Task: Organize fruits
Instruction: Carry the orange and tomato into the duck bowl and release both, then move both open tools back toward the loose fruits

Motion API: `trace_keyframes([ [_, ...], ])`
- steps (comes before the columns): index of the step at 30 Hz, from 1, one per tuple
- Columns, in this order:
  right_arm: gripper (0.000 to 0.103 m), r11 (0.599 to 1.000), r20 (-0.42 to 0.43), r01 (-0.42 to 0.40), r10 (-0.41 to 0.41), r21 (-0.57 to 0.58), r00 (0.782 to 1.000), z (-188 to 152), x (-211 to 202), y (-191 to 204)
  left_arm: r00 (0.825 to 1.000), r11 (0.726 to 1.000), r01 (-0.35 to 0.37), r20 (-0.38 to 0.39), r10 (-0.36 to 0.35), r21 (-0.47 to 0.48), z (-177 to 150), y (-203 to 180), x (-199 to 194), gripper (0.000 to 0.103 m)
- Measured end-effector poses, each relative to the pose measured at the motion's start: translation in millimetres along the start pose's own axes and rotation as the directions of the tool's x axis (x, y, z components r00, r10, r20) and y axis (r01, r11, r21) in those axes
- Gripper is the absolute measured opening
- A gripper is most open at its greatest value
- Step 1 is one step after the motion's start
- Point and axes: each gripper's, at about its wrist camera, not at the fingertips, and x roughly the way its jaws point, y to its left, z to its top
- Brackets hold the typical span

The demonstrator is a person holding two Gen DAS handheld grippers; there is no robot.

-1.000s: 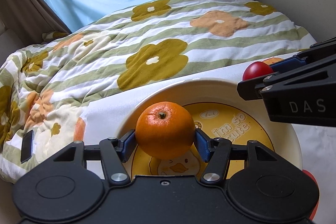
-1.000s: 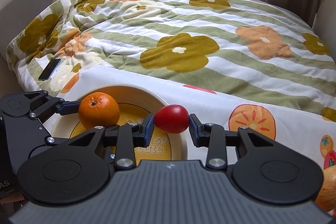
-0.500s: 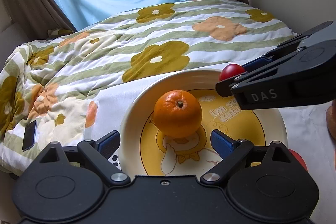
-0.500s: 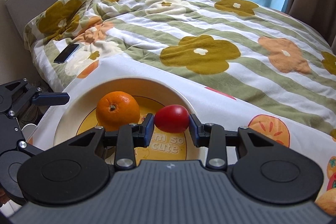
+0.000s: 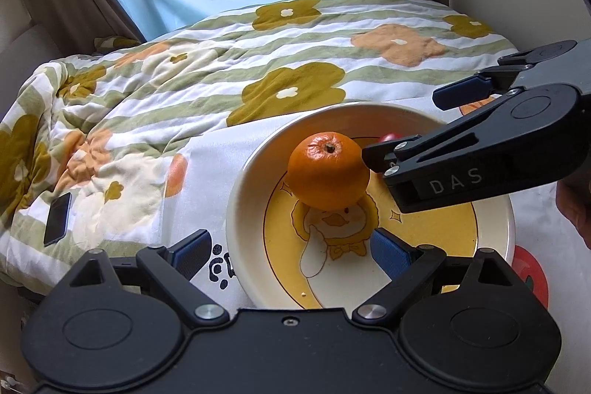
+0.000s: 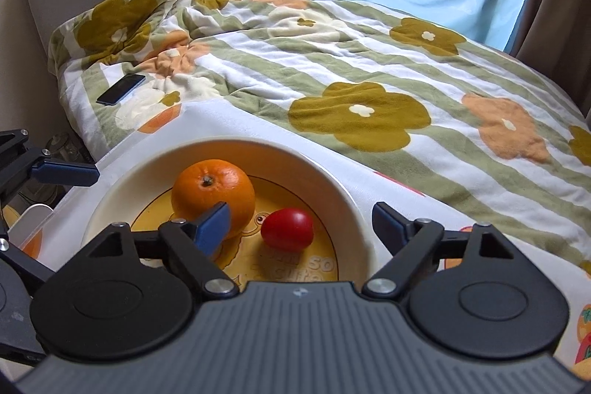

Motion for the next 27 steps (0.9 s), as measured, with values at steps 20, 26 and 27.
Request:
trace_keyframes([
  [20,0.103,0.994,0.063,0.038,-0.044,0.1,0.997,-14,-92,-9,0.995,0.996,-0.054,0.079,0.06,-0.076,5,-24,-70,0.103],
  [26,0.103,0.989,0.08,0.084,-0.094,0.12,0.992,-33,-143,-28,0.992,0.993,-0.074,0.1,0.083,-0.088,-3,-56,-105,0.103],
  [27,0.103,0.989,0.085,0.088,-0.099,0.122,0.992,-37,-153,-32,0.991,0.993,-0.075,0.103,0.084,-0.091,-4,-60,-109,0.103],
])
